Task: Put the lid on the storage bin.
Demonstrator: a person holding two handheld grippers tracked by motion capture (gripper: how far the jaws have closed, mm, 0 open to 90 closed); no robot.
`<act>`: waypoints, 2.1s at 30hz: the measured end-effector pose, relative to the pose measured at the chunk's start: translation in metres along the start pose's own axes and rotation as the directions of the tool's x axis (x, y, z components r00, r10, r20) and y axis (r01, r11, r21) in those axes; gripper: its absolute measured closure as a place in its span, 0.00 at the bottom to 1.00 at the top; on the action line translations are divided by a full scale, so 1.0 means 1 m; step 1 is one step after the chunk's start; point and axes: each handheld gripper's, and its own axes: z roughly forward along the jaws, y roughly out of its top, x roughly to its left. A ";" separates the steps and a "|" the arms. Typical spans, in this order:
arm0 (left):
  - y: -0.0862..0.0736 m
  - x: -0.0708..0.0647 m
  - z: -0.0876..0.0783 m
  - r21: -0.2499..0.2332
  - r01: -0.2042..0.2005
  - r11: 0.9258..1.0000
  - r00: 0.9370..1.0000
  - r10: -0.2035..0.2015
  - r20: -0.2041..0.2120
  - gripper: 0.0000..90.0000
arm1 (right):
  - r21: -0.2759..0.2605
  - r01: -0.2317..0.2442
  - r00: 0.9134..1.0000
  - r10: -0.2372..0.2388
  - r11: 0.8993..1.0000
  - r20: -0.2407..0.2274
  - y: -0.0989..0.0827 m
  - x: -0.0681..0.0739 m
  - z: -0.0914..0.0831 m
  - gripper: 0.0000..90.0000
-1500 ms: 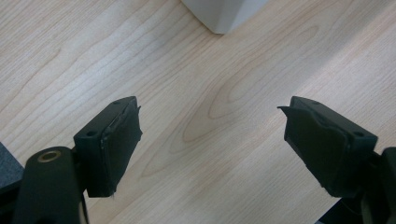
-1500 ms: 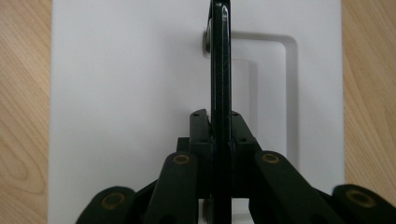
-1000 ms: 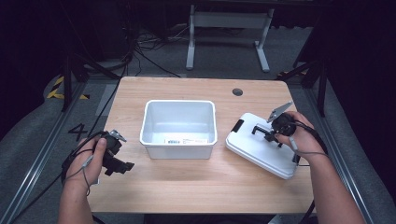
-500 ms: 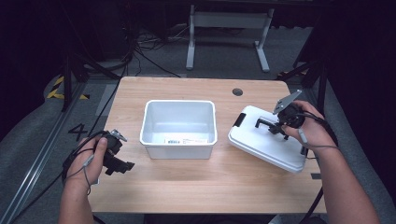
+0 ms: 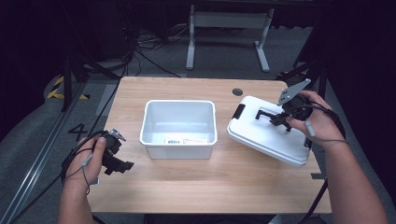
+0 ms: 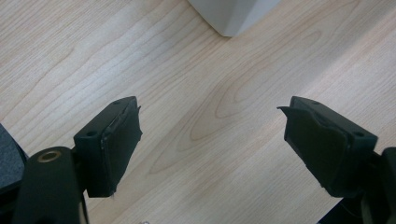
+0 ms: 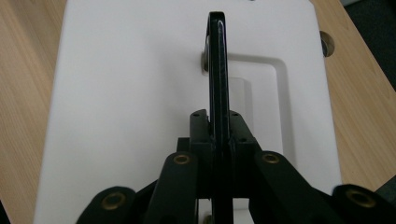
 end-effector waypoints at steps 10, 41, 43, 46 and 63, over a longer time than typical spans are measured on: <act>0.001 0.000 0.001 0.003 -0.008 1.000 1.000 0.008 -0.002 0.21 | -0.017 0.048 0.999 -0.047 0.999 0.010 0.019 0.005 -0.006 0.94; 0.000 0.003 -0.001 -0.010 -0.001 1.000 1.000 0.001 0.006 0.21 | -0.071 0.297 0.954 -0.299 0.952 -0.017 0.155 0.045 -0.005 0.94; 0.000 0.003 -0.001 -0.010 -0.005 1.000 1.000 0.005 0.008 0.21 | -0.084 0.304 0.951 -0.307 0.949 -0.024 0.160 0.047 -0.001 0.94; 0.000 0.004 -0.002 -0.011 -0.003 1.000 1.000 0.003 0.015 0.21 | -0.097 0.310 0.948 -0.315 0.946 -0.043 0.168 0.051 0.006 0.94; 0.000 0.006 -0.002 -0.019 0.001 1.000 1.000 -0.001 0.012 0.21 | -0.144 0.339 0.929 -0.354 0.930 -0.103 0.206 0.057 0.055 0.94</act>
